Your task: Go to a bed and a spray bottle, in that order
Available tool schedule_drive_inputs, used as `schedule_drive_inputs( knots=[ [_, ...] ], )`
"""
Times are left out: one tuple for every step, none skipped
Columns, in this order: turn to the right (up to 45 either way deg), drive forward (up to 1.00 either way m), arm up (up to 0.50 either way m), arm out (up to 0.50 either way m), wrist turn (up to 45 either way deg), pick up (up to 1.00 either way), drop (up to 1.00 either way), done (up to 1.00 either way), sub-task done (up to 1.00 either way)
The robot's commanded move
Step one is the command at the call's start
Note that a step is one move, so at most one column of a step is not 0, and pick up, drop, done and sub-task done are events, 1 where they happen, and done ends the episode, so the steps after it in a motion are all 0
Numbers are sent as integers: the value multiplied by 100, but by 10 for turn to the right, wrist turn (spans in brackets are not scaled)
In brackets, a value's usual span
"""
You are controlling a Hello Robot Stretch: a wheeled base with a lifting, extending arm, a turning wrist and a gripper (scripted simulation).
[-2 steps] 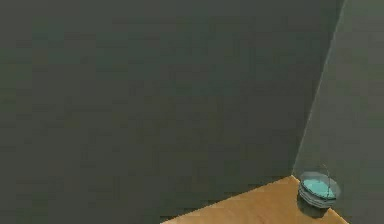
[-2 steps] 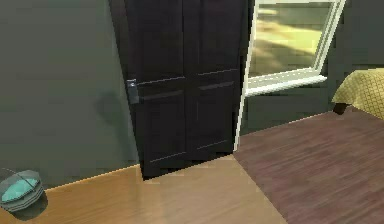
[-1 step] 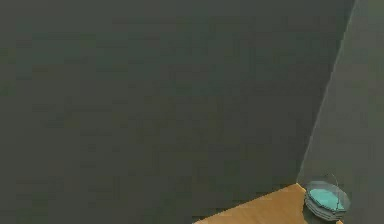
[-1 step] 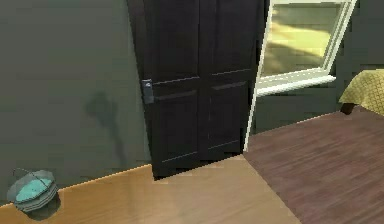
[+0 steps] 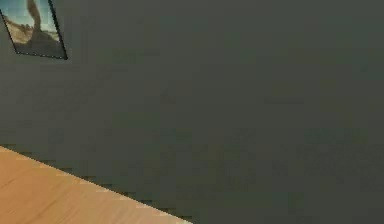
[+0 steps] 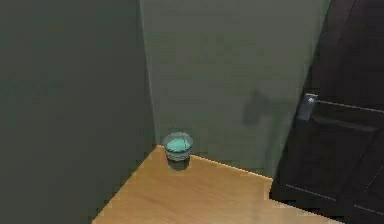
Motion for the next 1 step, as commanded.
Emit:
schedule_drive_inputs(
  knots=[
    [-450, 0, 0, 0, 0, 0, 0, 0, 0]
  ],
)
